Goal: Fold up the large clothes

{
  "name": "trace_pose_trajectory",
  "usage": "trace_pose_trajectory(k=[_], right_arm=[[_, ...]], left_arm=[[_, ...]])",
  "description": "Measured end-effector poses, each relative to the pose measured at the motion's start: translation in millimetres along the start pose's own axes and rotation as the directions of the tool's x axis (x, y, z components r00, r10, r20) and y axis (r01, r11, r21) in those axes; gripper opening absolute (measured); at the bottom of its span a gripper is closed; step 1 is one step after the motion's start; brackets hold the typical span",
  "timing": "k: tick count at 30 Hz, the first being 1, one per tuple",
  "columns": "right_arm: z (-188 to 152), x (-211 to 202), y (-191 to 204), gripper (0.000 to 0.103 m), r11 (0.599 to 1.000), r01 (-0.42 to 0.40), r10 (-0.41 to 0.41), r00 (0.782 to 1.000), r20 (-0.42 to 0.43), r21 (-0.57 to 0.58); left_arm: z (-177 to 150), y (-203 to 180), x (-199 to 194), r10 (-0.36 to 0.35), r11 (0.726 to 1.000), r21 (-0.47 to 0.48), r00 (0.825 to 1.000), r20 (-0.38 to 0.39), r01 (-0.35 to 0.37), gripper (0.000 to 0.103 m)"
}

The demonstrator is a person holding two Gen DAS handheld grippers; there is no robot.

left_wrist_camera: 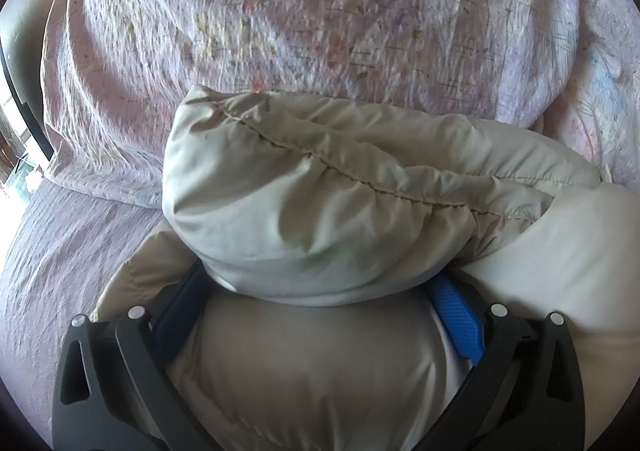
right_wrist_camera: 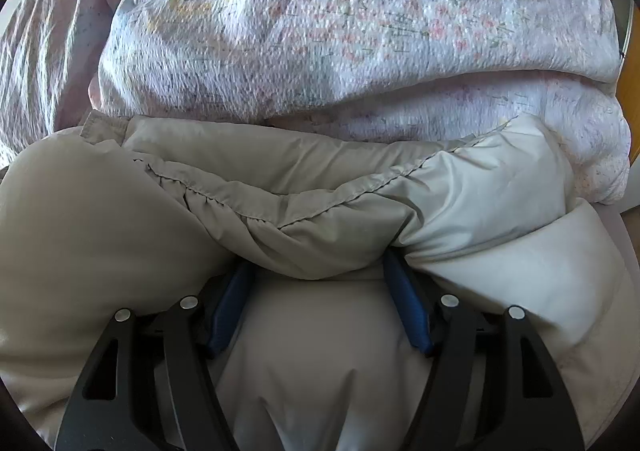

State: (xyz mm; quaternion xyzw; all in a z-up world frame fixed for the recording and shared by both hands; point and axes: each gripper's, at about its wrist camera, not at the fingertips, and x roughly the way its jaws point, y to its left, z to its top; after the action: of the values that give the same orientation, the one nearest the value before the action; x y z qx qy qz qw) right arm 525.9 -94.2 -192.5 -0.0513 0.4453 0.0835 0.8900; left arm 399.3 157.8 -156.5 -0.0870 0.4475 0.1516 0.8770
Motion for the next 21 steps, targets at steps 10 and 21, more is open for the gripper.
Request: trace_pose_trajectory(k=[10,21], right_arm=[[-4,-14,-15,0.069,1.0,-0.003,0.003,1.0,0.007,0.009],[3,-64,-47,0.069,0.995,0.003,0.007,0.994,-0.106,0.098]], left_arm=[[-3,0,2,0.001,1.0,0.002,1.0,0.009,-0.001,0.101],[11,6,-25,0.027,0.998,0.067,0.995,-0.1,-0.02,0.101]])
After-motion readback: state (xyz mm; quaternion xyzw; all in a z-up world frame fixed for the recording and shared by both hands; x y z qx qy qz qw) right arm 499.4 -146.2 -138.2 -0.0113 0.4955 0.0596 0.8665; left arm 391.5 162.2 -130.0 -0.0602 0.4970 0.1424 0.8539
